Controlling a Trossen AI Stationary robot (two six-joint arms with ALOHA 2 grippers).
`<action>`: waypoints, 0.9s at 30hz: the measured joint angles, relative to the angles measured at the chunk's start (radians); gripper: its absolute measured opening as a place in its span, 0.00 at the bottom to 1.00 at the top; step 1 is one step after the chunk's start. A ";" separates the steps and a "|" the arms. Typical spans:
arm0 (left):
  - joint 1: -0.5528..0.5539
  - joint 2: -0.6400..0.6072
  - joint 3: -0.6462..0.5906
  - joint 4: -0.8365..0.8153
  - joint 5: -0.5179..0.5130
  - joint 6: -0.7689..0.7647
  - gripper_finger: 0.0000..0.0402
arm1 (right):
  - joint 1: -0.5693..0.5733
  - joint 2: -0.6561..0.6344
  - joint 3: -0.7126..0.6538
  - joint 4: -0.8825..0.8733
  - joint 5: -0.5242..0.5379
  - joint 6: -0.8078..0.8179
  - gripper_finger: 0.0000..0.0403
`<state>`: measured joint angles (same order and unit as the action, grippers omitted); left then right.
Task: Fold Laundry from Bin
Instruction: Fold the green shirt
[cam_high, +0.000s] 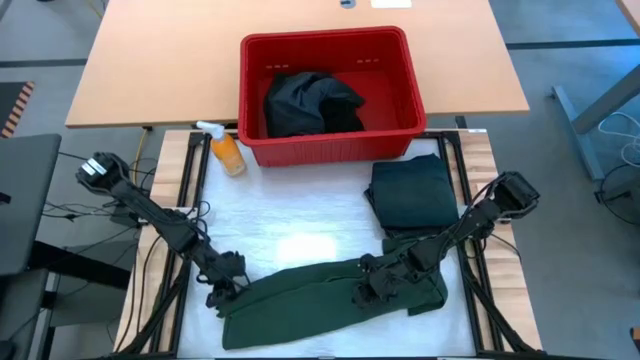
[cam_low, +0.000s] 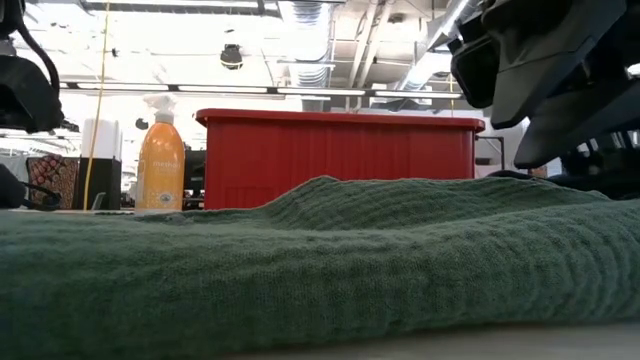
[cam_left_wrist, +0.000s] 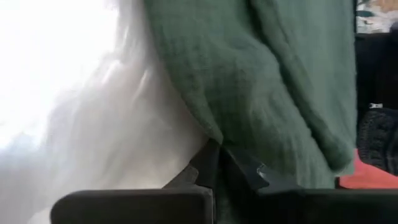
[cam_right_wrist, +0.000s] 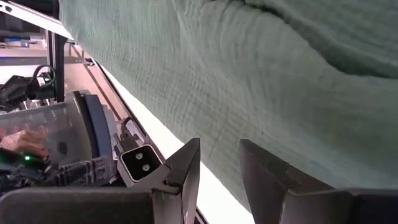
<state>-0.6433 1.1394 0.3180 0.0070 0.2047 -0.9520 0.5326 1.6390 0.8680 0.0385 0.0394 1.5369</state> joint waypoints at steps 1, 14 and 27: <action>0.004 -0.015 0.000 -0.003 0.001 0.000 0.01 | -0.003 0.000 0.000 -0.001 0.000 -0.007 0.35; 0.074 -0.280 0.090 -0.502 -0.092 0.043 0.00 | 0.006 0.019 0.000 0.103 0.227 -0.149 0.35; 0.097 -0.188 0.092 -0.571 -0.083 0.050 0.00 | 0.009 0.259 0.067 0.298 0.212 -0.229 0.35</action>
<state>-0.5467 0.9513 0.4095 -0.5642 0.1219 -0.9020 0.5416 1.8979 0.9352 0.3367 0.2518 1.3084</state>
